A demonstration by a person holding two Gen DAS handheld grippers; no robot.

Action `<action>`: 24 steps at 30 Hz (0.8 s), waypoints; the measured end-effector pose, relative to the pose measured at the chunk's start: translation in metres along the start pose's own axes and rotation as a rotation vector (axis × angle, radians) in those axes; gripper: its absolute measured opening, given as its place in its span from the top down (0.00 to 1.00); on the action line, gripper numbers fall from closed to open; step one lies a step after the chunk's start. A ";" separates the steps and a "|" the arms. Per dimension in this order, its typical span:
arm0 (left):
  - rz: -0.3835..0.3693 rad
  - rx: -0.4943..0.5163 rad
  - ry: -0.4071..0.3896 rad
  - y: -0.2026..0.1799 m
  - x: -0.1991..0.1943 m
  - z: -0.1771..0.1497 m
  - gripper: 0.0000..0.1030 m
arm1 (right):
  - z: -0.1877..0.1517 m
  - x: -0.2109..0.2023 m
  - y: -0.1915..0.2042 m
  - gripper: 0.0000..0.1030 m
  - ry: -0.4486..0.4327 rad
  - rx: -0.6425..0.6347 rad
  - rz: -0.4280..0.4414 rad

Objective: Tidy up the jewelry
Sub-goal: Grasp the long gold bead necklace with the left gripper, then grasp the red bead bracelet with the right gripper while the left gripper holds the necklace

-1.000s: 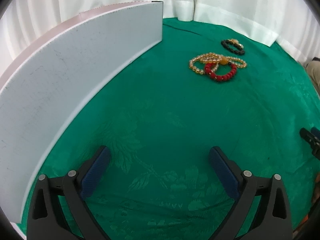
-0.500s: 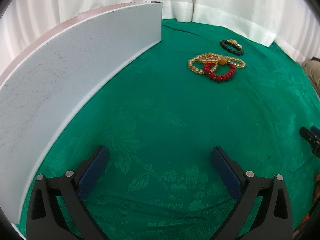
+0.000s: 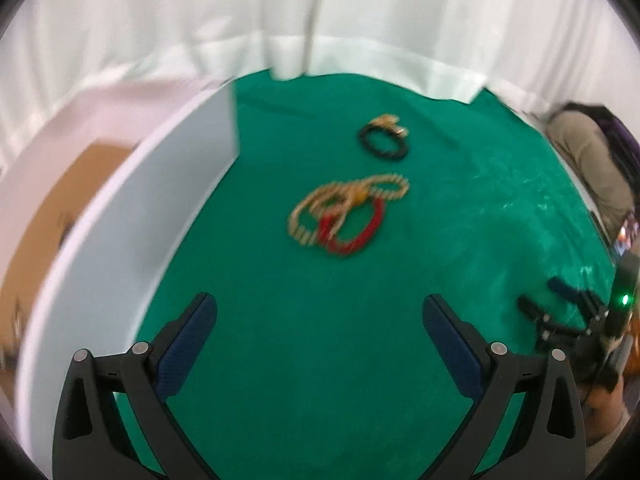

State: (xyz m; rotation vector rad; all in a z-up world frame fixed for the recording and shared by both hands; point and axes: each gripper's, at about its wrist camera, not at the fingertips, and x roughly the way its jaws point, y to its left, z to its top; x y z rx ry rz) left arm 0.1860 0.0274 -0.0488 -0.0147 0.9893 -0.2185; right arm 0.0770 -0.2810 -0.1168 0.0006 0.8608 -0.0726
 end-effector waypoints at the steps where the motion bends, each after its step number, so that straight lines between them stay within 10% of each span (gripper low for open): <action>1: 0.007 0.032 -0.001 -0.006 0.008 0.012 0.01 | 0.000 0.000 0.000 0.18 0.000 0.000 0.000; 10: 0.088 0.182 0.070 -0.037 0.095 0.056 0.26 | 0.000 0.000 0.000 0.18 0.000 0.001 0.001; 14: 0.046 0.164 0.118 -0.034 0.114 0.059 0.93 | 0.000 0.000 0.000 0.18 0.000 0.001 0.000; 24: -0.142 -0.025 -0.017 0.008 0.018 0.062 0.95 | 0.000 0.000 0.000 0.18 0.000 0.001 0.001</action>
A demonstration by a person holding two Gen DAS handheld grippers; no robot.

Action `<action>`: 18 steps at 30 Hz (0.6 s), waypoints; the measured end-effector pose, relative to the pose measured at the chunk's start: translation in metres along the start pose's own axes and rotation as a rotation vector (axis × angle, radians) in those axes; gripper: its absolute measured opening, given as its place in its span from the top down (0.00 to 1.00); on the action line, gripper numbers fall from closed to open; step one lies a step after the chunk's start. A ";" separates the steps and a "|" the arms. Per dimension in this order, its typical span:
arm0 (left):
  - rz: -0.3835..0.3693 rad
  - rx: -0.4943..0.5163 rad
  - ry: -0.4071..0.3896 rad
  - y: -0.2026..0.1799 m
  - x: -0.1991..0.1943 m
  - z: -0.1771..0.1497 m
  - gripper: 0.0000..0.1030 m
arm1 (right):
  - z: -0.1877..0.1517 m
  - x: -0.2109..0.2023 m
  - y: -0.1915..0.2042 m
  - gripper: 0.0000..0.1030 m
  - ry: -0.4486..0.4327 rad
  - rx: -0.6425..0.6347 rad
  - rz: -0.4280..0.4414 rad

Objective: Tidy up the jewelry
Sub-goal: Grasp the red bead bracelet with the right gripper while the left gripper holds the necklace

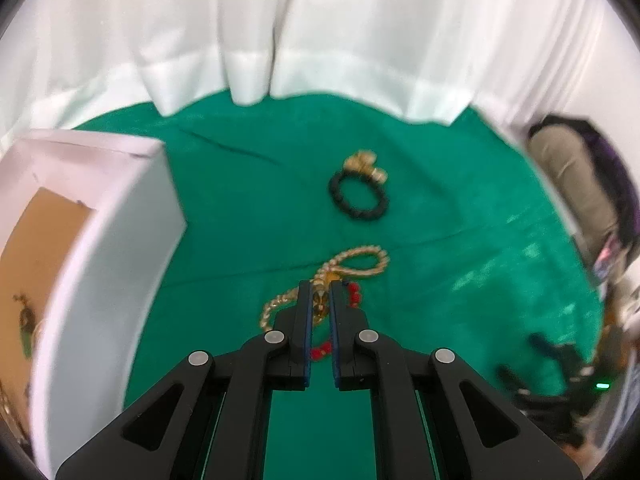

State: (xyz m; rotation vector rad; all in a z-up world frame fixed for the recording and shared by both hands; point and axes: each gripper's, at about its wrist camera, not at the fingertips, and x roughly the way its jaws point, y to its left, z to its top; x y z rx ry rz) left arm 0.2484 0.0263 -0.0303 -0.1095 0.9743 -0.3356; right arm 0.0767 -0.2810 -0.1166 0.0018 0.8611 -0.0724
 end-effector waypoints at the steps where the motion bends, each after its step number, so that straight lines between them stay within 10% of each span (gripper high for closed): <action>1: -0.007 -0.007 -0.014 0.001 -0.011 0.000 0.95 | 0.000 0.000 0.000 0.18 0.000 0.000 0.000; 18: -0.104 -0.090 -0.209 0.006 -0.166 -0.043 0.95 | 0.000 0.000 0.000 0.18 -0.001 0.001 0.000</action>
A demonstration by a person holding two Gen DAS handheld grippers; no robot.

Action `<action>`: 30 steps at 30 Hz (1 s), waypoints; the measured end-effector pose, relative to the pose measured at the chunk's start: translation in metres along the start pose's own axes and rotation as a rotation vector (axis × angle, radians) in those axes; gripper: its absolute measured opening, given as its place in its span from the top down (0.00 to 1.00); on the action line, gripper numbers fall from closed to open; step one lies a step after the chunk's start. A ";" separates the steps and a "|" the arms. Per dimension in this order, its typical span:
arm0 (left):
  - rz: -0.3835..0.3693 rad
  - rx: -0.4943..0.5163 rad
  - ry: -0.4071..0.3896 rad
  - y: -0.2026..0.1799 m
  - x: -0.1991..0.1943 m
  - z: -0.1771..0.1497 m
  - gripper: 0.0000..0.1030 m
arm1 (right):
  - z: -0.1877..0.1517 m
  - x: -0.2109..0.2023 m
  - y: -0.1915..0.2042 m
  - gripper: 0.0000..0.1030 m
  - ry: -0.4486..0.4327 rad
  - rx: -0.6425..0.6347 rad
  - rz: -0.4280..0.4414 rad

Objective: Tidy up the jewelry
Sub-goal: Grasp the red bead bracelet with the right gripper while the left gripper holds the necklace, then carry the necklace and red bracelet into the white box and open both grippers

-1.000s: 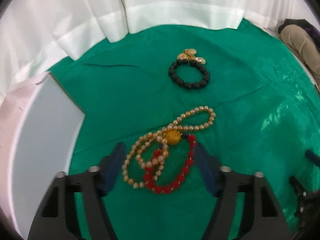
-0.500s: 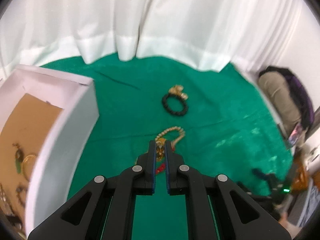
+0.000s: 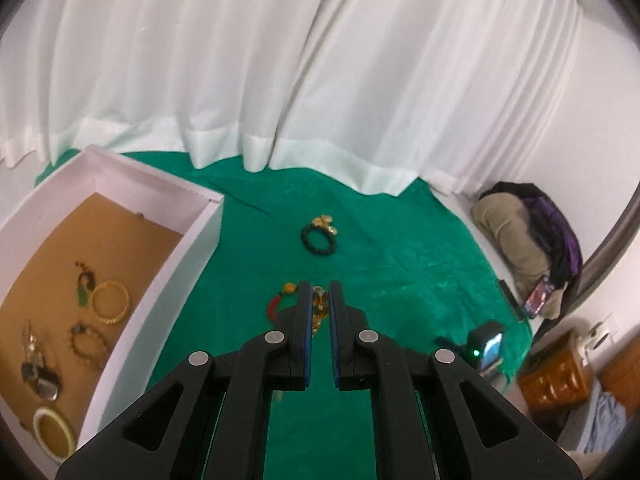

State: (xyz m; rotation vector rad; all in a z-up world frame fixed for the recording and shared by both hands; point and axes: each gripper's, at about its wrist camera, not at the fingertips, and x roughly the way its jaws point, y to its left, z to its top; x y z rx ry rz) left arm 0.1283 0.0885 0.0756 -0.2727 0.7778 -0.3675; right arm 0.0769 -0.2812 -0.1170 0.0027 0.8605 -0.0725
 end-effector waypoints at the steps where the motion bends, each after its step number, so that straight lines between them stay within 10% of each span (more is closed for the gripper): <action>1: 0.002 -0.004 0.000 0.001 -0.002 -0.004 0.95 | 0.000 0.000 0.000 0.18 0.000 0.001 0.000; 8: 0.039 -0.042 0.024 0.013 -0.017 -0.029 0.95 | 0.008 0.002 0.001 0.17 0.076 0.005 0.000; 16: 0.061 -0.070 0.018 0.027 -0.024 -0.041 0.95 | 0.108 0.008 0.092 0.19 0.107 -0.170 0.341; 20: 0.096 -0.078 0.006 0.032 -0.026 -0.044 0.95 | 0.146 0.068 0.149 0.45 0.187 -0.309 0.386; 25: 0.099 -0.094 0.016 0.042 -0.025 -0.049 0.95 | 0.150 0.103 0.192 0.53 0.169 -0.539 0.357; 28: 0.097 -0.098 0.033 0.044 -0.020 -0.051 0.95 | 0.148 0.101 0.202 0.89 0.154 -0.594 0.413; 30: 0.096 -0.100 0.039 0.045 -0.018 -0.052 0.95 | 0.144 0.096 0.206 0.91 0.145 -0.617 0.419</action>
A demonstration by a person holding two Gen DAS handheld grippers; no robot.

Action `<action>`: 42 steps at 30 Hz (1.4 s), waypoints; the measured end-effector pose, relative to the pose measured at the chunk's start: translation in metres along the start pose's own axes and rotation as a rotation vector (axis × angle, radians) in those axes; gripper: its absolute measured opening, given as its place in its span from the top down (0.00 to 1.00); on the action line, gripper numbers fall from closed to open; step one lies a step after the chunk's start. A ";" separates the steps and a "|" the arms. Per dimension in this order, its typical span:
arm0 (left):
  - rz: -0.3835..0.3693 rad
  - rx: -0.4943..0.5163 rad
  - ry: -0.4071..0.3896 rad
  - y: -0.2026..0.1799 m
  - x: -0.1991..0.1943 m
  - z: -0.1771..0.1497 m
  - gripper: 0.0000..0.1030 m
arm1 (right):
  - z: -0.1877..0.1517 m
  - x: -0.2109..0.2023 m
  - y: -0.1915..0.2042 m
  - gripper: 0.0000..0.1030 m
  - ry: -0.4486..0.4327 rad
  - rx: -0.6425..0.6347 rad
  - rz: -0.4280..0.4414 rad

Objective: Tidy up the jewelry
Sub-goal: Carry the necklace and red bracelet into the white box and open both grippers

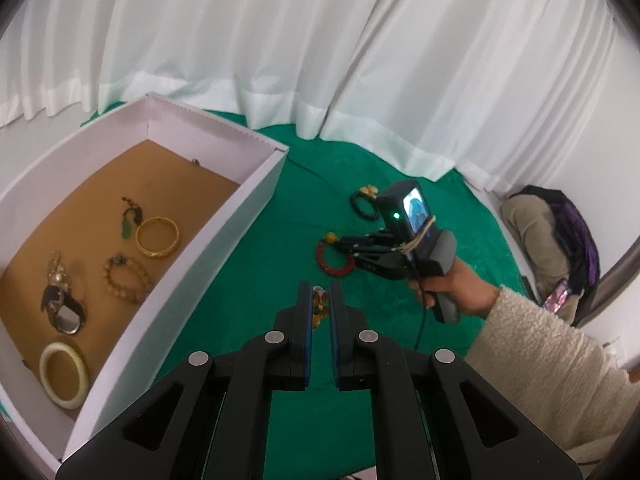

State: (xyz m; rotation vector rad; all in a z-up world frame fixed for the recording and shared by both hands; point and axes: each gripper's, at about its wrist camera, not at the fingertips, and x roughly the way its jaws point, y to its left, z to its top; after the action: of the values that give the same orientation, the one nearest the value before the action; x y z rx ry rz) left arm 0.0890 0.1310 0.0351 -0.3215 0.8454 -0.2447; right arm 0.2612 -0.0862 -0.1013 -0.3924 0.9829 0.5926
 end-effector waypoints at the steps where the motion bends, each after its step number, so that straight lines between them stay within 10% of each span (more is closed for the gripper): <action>1: -0.002 0.000 -0.002 0.000 0.000 0.000 0.95 | -0.002 -0.003 0.003 0.91 -0.005 -0.001 0.005; 25: -0.146 0.035 -0.083 -0.040 -0.088 0.049 0.95 | -0.002 -0.202 0.017 0.91 -0.324 0.145 0.048; 42: 0.136 -0.103 -0.233 0.078 -0.150 0.077 0.95 | 0.125 -0.227 0.142 0.91 -0.424 0.000 0.260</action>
State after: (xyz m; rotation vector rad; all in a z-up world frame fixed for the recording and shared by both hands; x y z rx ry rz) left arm 0.0581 0.2678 0.1576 -0.3790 0.6474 -0.0355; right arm 0.1588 0.0287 0.1510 -0.1278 0.6282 0.8705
